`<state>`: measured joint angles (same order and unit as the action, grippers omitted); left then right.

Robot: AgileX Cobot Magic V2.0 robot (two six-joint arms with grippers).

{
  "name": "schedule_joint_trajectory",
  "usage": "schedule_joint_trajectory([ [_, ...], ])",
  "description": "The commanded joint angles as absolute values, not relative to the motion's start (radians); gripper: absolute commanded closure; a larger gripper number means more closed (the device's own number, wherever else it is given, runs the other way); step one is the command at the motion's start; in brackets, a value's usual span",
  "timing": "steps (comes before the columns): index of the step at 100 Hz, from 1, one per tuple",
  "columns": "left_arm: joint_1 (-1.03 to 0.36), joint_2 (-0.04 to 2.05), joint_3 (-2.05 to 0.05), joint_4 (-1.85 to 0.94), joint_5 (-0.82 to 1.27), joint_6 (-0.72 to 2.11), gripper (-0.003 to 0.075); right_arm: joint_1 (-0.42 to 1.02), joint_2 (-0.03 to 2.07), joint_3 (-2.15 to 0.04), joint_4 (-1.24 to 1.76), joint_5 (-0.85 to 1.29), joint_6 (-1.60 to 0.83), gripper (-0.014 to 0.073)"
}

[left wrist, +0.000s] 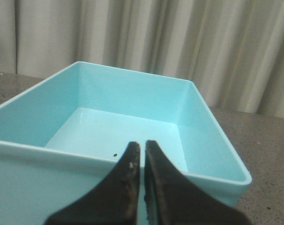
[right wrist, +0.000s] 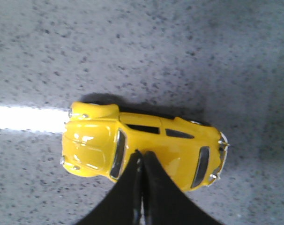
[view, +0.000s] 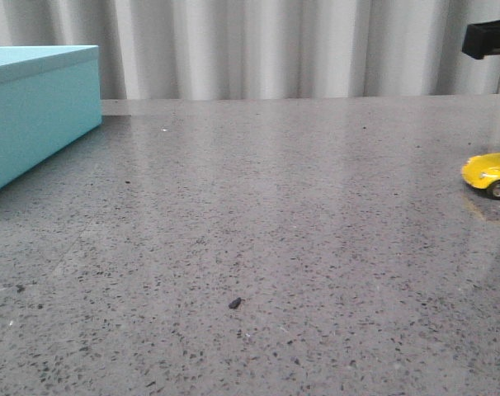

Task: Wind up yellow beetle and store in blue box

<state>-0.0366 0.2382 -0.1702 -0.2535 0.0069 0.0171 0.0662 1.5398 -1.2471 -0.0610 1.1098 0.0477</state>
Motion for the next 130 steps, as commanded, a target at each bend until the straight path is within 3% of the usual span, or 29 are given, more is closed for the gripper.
schedule_joint_trajectory([
  [1, -0.045, 0.255, -0.207, -0.254, -0.073, 0.010, 0.0741, 0.051, 1.532, -1.262, -0.124, 1.120, 0.049, 0.0655],
  [74, -0.045, 0.255, -0.207, -0.254, -0.073, 0.010, 0.0741, -0.147, 1.525, -1.262, -0.197, 1.143, 0.049, 0.0655],
  [130, -0.045, 0.255, -0.203, -0.254, -0.073, 0.010, 0.0741, -0.112, 1.181, -1.288, -0.072, 1.008, 0.049, 0.0655],
])
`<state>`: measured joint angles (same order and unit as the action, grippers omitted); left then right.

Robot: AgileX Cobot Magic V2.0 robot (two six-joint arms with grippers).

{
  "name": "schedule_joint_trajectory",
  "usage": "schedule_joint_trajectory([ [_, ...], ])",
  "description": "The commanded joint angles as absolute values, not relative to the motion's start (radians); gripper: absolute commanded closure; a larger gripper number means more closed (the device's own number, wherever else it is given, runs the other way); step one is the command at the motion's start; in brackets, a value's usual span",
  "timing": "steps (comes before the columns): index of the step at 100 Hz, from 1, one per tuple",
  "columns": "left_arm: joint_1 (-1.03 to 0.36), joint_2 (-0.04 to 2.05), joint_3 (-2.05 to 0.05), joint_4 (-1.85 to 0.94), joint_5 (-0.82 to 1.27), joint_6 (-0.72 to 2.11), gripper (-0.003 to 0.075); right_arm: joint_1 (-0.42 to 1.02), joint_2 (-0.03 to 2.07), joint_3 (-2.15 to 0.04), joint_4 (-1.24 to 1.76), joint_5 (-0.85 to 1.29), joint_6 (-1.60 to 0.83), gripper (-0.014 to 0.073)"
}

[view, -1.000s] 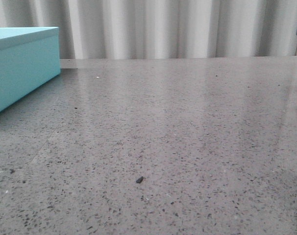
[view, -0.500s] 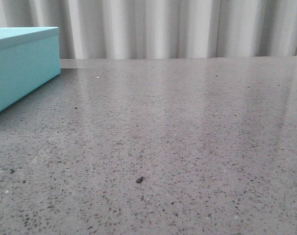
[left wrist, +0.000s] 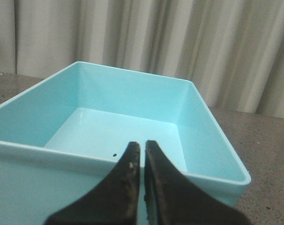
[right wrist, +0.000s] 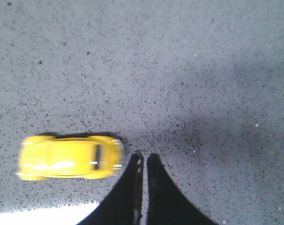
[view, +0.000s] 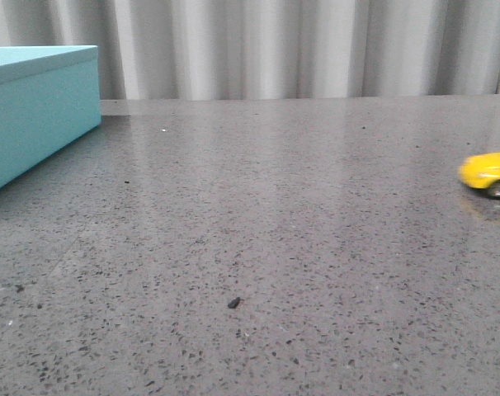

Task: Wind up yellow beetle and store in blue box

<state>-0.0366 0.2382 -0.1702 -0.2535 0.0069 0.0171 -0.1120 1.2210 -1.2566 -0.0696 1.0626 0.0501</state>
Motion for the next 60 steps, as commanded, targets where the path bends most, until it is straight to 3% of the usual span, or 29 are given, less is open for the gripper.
schedule_joint_trajectory([
  [1, -0.045, 0.255, -0.203, -0.254, -0.073, 0.010, 0.0741, -0.112, 1.179, -1.288, -0.072, 1.007, 0.049, 0.0655],
  [60, -0.045, 0.255, -0.203, -0.254, -0.073, 0.010, 0.0741, -0.112, 1.170, -1.277, 0.000, 0.971, 0.049, 0.0655],
])
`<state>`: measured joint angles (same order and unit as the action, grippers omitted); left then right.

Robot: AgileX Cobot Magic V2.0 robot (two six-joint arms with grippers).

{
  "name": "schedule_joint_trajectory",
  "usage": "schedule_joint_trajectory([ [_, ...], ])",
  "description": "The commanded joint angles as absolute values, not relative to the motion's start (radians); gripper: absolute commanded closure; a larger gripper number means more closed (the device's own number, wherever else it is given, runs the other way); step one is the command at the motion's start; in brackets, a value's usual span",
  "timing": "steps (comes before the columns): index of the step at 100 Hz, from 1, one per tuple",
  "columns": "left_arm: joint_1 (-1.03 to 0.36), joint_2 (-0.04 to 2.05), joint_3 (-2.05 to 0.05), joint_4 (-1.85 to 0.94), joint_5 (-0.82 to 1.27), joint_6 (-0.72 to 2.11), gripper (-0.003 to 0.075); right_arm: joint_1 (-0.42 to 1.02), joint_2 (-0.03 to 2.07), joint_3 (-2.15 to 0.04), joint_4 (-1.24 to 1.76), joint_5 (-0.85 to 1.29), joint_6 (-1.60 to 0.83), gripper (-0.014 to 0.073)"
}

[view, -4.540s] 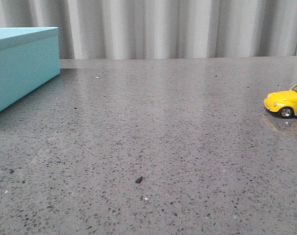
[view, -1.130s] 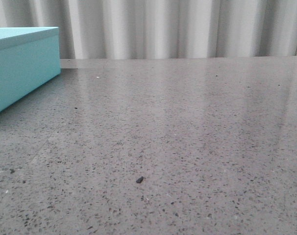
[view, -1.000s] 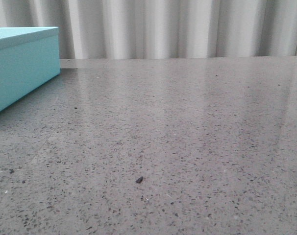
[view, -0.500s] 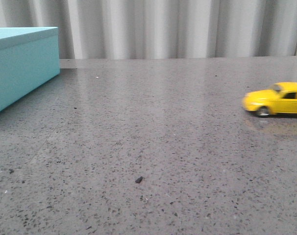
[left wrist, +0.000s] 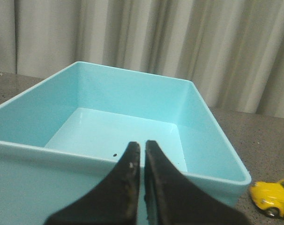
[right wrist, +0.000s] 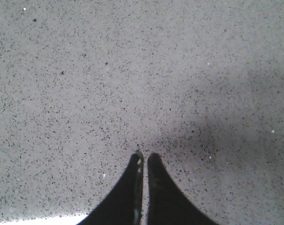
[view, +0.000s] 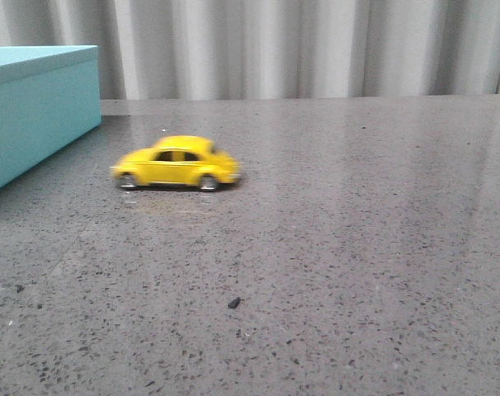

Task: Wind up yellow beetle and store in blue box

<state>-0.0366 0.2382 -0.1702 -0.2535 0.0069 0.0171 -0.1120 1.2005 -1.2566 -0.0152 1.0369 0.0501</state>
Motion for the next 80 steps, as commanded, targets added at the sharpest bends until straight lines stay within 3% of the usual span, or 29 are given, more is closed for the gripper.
schedule_joint_trajectory([
  [1, -0.045, 0.255, -0.203, -0.254, -0.073, 0.010, 0.0741, -0.112, 1.170, -1.275, 0.000, 0.966, 0.049, 0.0655],
  [48, -0.045, 0.332, -0.383, -0.124, 0.039, 0.019, 0.0741, -0.112, 0.842, -1.026, 0.046, 0.552, 0.033, 0.0655],
  [80, -0.045, 0.560, -0.629, -0.124, 0.123, 0.089, 0.0741, -0.112, 0.660, -0.922, 0.046, 0.530, 0.033, 0.0655],
])
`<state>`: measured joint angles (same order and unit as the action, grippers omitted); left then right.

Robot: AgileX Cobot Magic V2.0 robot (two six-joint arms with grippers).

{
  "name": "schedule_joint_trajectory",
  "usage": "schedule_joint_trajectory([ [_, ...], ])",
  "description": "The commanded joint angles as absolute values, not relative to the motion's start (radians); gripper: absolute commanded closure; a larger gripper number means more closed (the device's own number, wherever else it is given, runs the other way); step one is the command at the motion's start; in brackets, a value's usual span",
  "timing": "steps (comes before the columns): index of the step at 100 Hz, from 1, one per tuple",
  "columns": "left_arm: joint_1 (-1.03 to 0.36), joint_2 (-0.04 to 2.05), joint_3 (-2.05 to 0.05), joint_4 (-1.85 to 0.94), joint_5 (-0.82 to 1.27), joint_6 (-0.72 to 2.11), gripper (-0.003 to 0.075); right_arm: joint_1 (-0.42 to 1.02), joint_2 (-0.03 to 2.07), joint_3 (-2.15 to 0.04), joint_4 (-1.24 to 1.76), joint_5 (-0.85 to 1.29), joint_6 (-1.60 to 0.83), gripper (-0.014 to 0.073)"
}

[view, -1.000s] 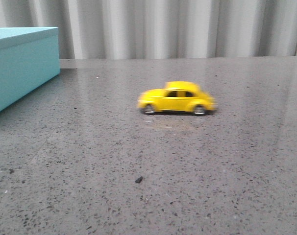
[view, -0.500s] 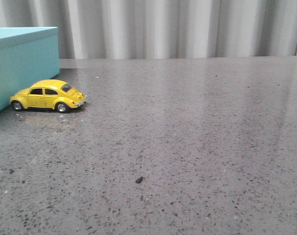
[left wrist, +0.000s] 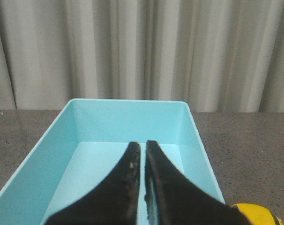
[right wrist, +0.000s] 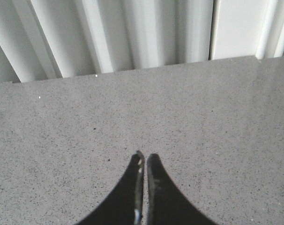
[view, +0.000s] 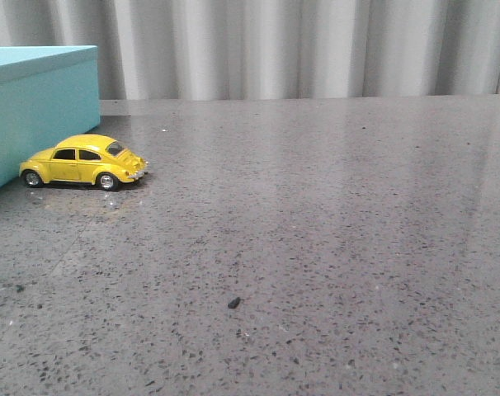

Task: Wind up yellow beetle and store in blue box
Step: 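Move the left gripper over the car beside the blue box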

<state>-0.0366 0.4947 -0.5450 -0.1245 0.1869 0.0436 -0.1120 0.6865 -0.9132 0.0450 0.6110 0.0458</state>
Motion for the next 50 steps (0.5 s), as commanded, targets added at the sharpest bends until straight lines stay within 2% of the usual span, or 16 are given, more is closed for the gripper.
schedule_joint_trajectory([
  [1, -0.045, 0.565, -0.634, -0.124, 0.123, 0.095, 0.0740, -0.112, 0.655, -0.920, 0.046, 0.533, 0.033, 0.0655],
  [10, -0.045, 0.628, -0.690, -0.124, 0.123, 0.163, 0.0717, -0.112, 0.632, -0.911, 0.046, 0.552, 0.033, 0.0655],
  [17, -0.045, 0.674, -0.730, -0.124, 0.125, 0.180, 0.0645, -0.112, 0.617, -0.911, 0.046, 0.567, 0.033, 0.0655],
  [24, -0.045, 0.717, -0.768, -0.124, 0.125, 0.181, 0.0530, -0.112, 0.606, -0.911, 0.046, 0.574, 0.033, 0.0655],
  [34, -0.045, 0.779, -0.819, -0.124, 0.129, 0.198, 0.0323, -0.112, 0.599, -0.911, 0.046, 0.591, 0.033, 0.0655],
  [39, -0.045, 0.805, -0.844, -0.124, 0.143, 0.205, 0.0255, -0.112, 0.599, -0.911, 0.046, 0.599, 0.033, 0.0655],
  [43, -0.045, 0.822, -0.862, -0.124, 0.158, 0.205, 0.0226, -0.112, 0.599, -0.911, 0.046, 0.601, 0.033, 0.0655],
  [50, -0.060, 0.852, -0.896, -0.124, 0.181, 0.216, 0.0228, -0.112, 0.599, -0.911, 0.046, 0.603, 0.033, 0.0655],
])
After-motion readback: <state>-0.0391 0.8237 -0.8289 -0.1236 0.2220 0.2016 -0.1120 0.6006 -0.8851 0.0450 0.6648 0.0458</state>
